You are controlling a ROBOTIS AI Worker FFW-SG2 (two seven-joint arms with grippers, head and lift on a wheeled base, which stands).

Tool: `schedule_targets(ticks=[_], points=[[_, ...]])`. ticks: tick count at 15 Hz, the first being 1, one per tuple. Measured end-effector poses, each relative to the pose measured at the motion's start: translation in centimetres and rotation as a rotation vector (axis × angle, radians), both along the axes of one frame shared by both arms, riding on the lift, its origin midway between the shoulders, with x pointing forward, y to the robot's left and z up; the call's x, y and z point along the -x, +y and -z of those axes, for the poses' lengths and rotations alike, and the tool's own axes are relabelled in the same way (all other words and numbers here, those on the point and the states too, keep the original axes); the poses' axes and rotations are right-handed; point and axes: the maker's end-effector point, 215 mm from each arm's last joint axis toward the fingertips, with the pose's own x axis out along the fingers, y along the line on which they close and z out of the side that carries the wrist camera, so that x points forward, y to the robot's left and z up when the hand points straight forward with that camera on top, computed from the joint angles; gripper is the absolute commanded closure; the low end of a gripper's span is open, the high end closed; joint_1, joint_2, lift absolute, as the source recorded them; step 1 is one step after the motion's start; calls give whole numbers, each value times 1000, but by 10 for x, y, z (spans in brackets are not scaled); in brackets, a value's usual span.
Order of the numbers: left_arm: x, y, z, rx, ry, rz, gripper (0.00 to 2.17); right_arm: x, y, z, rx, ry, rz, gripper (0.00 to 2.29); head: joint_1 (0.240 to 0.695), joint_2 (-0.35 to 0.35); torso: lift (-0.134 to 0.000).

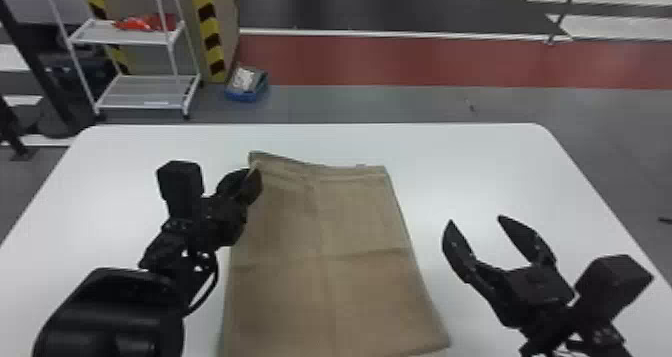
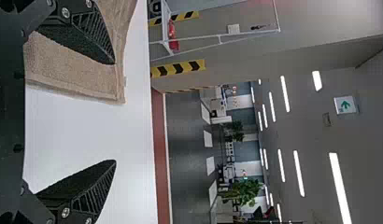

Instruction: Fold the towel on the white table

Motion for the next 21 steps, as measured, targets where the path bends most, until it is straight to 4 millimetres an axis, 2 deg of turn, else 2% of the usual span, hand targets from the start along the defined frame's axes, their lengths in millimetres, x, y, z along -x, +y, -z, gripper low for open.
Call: schedule_targets(ticks=[1,2,4,6,7,9,10,11,13,17,20,21], points=[[3,-3,-4,-26,-6,-8,734,0,1,0,-1,-1,-1,137,695,-65,-123],[4,-6,-6,-62,-11,-17,964,1,1,-1,-2,-2,-3,137,695,-67,-123],[6,-12,-7,-90,-13,-11,1696,1,2,-1,-5,0,-3,137,695,-73,-123],[20,-29,-1,-77,22,37,1717,2,1,0,-9,4,-2,137,695,-85,-123],[28,-39,1,-70,37,61,1706,1,0,1,-11,6,-2,137,695,-106,-123],[40,-60,0,-64,43,96,1058,1,1,3,-15,10,-2,137,695,-128,-123],[40,-67,0,-69,42,99,863,1,2,3,-16,11,-3,137,695,-136,-123],[32,-69,2,-78,41,94,562,0,2,3,-18,10,-4,137,695,-139,-123],[8,-64,13,-98,52,78,502,0,2,4,-20,12,-3,137,695,-130,-123],[-36,-33,33,-114,63,14,502,0,-1,5,-17,13,-1,137,695,-101,-123],[-45,-5,37,-95,57,-30,518,0,-1,5,-13,12,-2,137,695,-67,-123],[-45,2,39,-88,62,-37,606,0,0,4,-13,12,-3,137,695,-59,-123]])
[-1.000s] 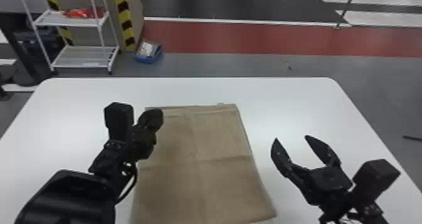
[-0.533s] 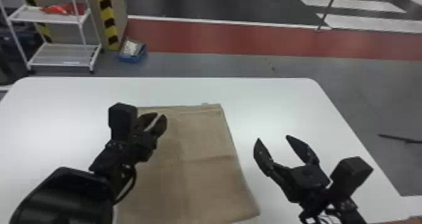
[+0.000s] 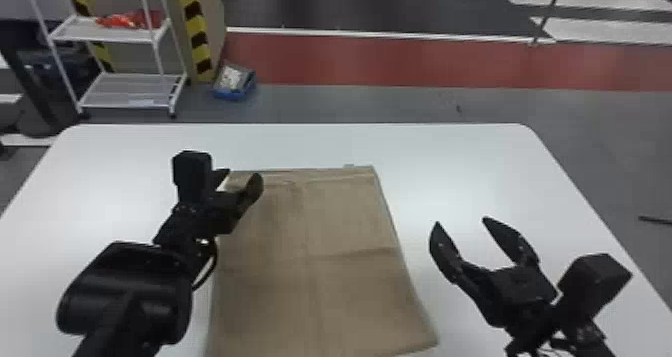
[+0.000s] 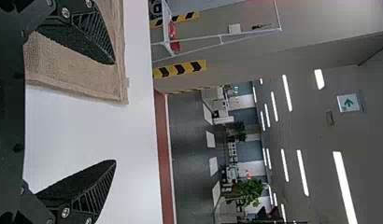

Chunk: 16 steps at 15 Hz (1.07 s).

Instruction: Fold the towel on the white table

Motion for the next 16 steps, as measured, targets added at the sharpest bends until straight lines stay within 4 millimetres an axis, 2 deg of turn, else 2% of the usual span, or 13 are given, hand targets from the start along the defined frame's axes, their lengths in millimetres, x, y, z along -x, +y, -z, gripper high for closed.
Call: schedule_targets(ticks=[1,4,9,10,12,16], points=[[0,8,3,16,14,-4,670,0,2,0,-1,-1,-3,137,695,-51,-123],[6,27,16,102,71,-12,670,-2,5,-2,-2,-6,-9,137,695,-24,-123],[12,37,28,110,102,-31,569,-4,10,-2,-5,-9,-19,137,695,-10,-123],[12,39,28,109,102,-32,620,-4,10,-2,-5,-9,-21,137,695,-6,-123],[13,40,28,103,102,-33,883,-5,11,-3,-6,-10,-22,137,695,-5,-123],[14,38,30,106,105,-21,896,-6,11,-2,-6,-9,-23,137,695,-5,-123]])
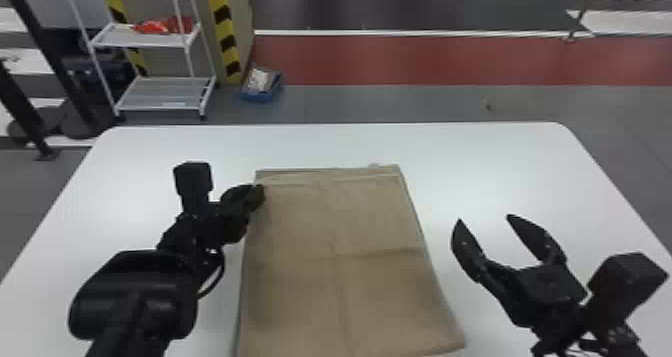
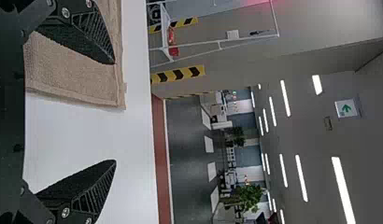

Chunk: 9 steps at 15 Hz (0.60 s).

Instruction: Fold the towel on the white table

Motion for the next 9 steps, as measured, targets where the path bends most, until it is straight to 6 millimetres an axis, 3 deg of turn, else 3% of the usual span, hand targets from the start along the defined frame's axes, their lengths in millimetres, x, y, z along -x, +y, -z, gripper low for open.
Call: schedule_targets(ticks=[1,2,3,4,6,9], points=[[1,0,0,1,0,2,896,0,0,0,-1,0,-1,137,695,-5,-123],[1,-1,0,1,0,2,1072,0,1,0,-2,1,-1,137,695,-5,-123],[2,-1,1,1,2,4,1484,0,1,0,-3,1,-1,137,695,-5,-123],[2,-2,1,0,5,2,1693,1,1,0,-5,1,-1,137,695,-6,-123],[6,-1,3,2,8,-4,1706,1,1,0,-7,1,-1,137,695,-6,-123],[13,-4,-19,11,-39,-4,1706,1,1,0,-10,1,-1,137,695,-7,-123]])
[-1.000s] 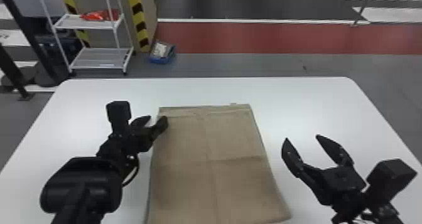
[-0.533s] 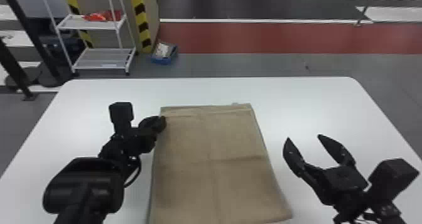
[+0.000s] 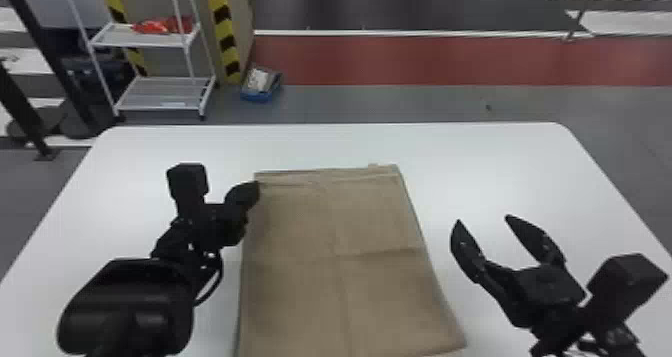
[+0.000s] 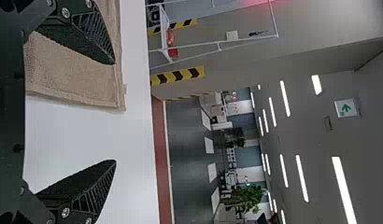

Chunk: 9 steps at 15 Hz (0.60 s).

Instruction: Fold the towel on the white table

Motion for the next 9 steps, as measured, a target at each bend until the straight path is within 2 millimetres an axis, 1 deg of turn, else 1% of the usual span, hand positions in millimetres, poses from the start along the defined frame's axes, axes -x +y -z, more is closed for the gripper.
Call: schedule_targets(ticks=[2,4,6,7,8,9], points=[[8,-7,-21,1,-38,6,1706,0,0,-1,0,-1,0,137,695,-17,-123],[24,-24,-48,9,-72,33,1706,0,-1,-2,-1,-3,2,137,695,-30,-123],[50,-56,-64,22,-55,100,1706,-1,-4,-3,-1,-5,9,137,695,-58,-123],[67,-80,-70,31,-40,146,1706,-2,-7,-4,-1,-6,17,137,695,-82,-123],[84,-106,-74,40,-21,195,1706,-2,-11,-4,1,-7,27,137,695,-134,-123],[98,-130,-76,47,-3,240,1703,-3,-14,-4,2,-6,36,137,695,-167,-123]])
